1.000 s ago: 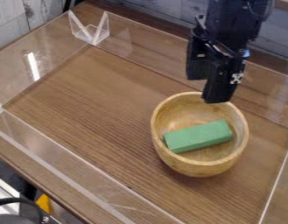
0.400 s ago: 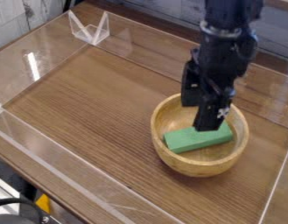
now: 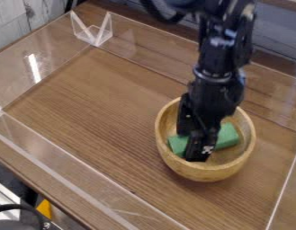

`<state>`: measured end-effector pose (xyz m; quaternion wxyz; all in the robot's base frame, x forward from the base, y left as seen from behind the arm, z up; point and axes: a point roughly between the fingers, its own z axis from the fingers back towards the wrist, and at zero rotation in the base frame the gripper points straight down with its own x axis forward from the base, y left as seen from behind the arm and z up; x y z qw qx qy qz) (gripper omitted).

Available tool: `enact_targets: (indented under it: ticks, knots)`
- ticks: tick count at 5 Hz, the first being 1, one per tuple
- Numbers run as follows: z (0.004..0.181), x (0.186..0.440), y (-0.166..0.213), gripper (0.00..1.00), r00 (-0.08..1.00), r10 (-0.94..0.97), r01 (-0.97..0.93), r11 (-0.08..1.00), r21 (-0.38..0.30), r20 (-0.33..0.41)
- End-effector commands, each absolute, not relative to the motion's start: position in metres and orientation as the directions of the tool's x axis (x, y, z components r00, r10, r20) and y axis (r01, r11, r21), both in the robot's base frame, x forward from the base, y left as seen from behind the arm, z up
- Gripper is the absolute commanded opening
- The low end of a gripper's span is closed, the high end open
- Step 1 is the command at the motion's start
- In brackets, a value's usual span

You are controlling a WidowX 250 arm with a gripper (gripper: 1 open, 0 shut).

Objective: Remove the green block from inside the brown bowl and put it on the table

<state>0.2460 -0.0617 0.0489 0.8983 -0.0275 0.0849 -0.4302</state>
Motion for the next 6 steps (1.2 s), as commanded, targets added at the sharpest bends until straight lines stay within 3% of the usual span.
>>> enact_targets:
  ticks: [1, 2, 3, 5, 6]
  knots:
    - [0.045, 0.247, -0.058, 1.0, 0.57, -0.813, 0.809, 0.58, -0.091, -0.114]
    - [0.039, 0.237, -0.067, 0.0, 0.593, -0.796, 0.792, 0.604, -0.089, -0.123]
    - [0.036, 0.226, -0.078, 0.0, 0.608, -0.784, 0.779, 0.62, -0.094, -0.129]
    - [0.038, 0.227, -0.074, 0.0, 0.583, -0.801, 0.796, 0.597, -0.102, -0.138]
    - [0.045, 0.228, -0.071, 0.0, 0.625, -0.768, 0.763, 0.639, -0.102, -0.137]
